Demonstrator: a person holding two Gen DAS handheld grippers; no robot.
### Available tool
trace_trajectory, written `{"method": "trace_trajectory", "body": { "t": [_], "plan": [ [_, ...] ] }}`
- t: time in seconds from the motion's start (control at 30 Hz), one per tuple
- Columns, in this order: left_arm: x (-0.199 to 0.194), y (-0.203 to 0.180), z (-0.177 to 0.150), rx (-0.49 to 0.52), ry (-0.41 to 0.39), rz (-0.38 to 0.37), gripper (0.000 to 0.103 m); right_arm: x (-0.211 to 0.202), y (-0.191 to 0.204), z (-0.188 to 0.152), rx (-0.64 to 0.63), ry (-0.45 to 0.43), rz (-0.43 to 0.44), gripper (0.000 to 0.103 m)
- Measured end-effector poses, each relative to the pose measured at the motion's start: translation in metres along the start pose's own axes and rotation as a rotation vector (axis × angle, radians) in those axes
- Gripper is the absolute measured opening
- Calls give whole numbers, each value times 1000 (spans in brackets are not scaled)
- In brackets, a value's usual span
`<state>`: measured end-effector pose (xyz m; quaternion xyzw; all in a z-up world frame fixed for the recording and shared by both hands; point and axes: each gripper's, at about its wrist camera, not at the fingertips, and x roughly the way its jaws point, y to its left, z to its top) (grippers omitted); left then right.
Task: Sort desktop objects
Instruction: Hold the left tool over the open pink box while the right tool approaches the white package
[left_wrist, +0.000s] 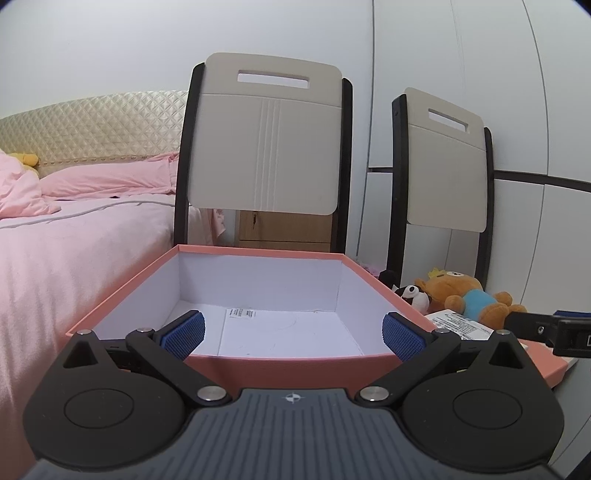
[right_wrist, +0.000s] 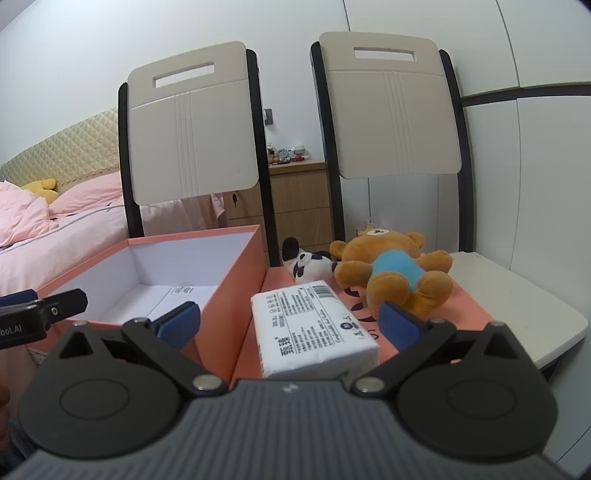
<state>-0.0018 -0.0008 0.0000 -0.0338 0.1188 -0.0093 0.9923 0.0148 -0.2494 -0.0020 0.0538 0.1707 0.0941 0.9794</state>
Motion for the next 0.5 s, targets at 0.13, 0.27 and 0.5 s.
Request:
{"method": "trace_trajectory", "body": {
  "t": [0.13,0.27,0.5],
  "plan": [
    [-1,-1,-3,15,-18,-3,103,2,-2,1,-6,-2,0,103],
    [-2,-1,-6,30,-35,-5,103,3,-3,0,-7,-15,3,103],
    [-1,-1,-8,56,-63,24,103,7,-3,-3,3,-10,16,103]
  ]
}}
